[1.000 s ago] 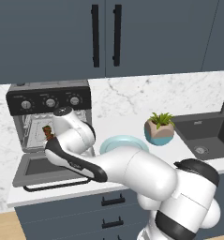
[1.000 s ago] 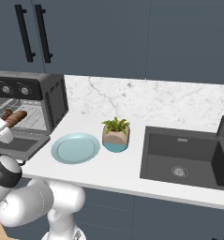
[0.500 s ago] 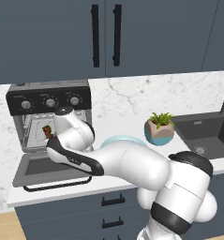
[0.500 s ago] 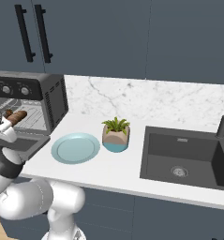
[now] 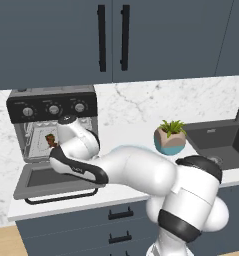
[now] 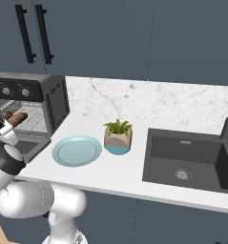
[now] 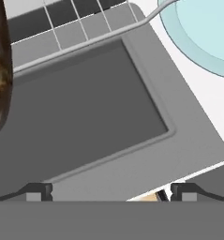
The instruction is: Pick up the kebab skewer and baguette bread, and place them inside the toaster oven. Close the toaster oven door and start by setting the timer.
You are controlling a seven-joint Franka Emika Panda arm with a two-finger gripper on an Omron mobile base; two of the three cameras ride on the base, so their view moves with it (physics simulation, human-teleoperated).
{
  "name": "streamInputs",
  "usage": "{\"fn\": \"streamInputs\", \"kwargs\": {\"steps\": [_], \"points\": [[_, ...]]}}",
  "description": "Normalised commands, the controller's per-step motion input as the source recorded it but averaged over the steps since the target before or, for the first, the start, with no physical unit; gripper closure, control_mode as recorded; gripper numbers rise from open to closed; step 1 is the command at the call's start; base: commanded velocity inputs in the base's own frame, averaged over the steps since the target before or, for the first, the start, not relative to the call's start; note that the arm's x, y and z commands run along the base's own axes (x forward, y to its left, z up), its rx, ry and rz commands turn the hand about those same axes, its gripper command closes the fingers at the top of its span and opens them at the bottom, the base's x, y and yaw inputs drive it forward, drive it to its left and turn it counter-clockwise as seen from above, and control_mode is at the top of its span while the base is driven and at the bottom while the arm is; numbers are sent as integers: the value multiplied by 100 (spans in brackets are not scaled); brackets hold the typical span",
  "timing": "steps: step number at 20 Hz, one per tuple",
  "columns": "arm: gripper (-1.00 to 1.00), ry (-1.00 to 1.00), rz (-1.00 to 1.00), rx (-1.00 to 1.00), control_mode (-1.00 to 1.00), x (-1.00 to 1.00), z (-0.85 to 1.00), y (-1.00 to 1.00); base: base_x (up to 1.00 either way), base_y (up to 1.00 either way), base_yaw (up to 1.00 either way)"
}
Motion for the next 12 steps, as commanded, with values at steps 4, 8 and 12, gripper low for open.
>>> {"fn": "streamInputs", "kwargs": {"steps": [4, 8, 12], "points": [[-100, 0, -11, 0, -100, 34, -3, 8, 0, 0, 0], [-100, 0, -10, 0, -100, 42, -1, 9, 0, 0, 0], [-100, 0, -9, 0, -100, 32, -14, 16, 0, 0, 0]]}}
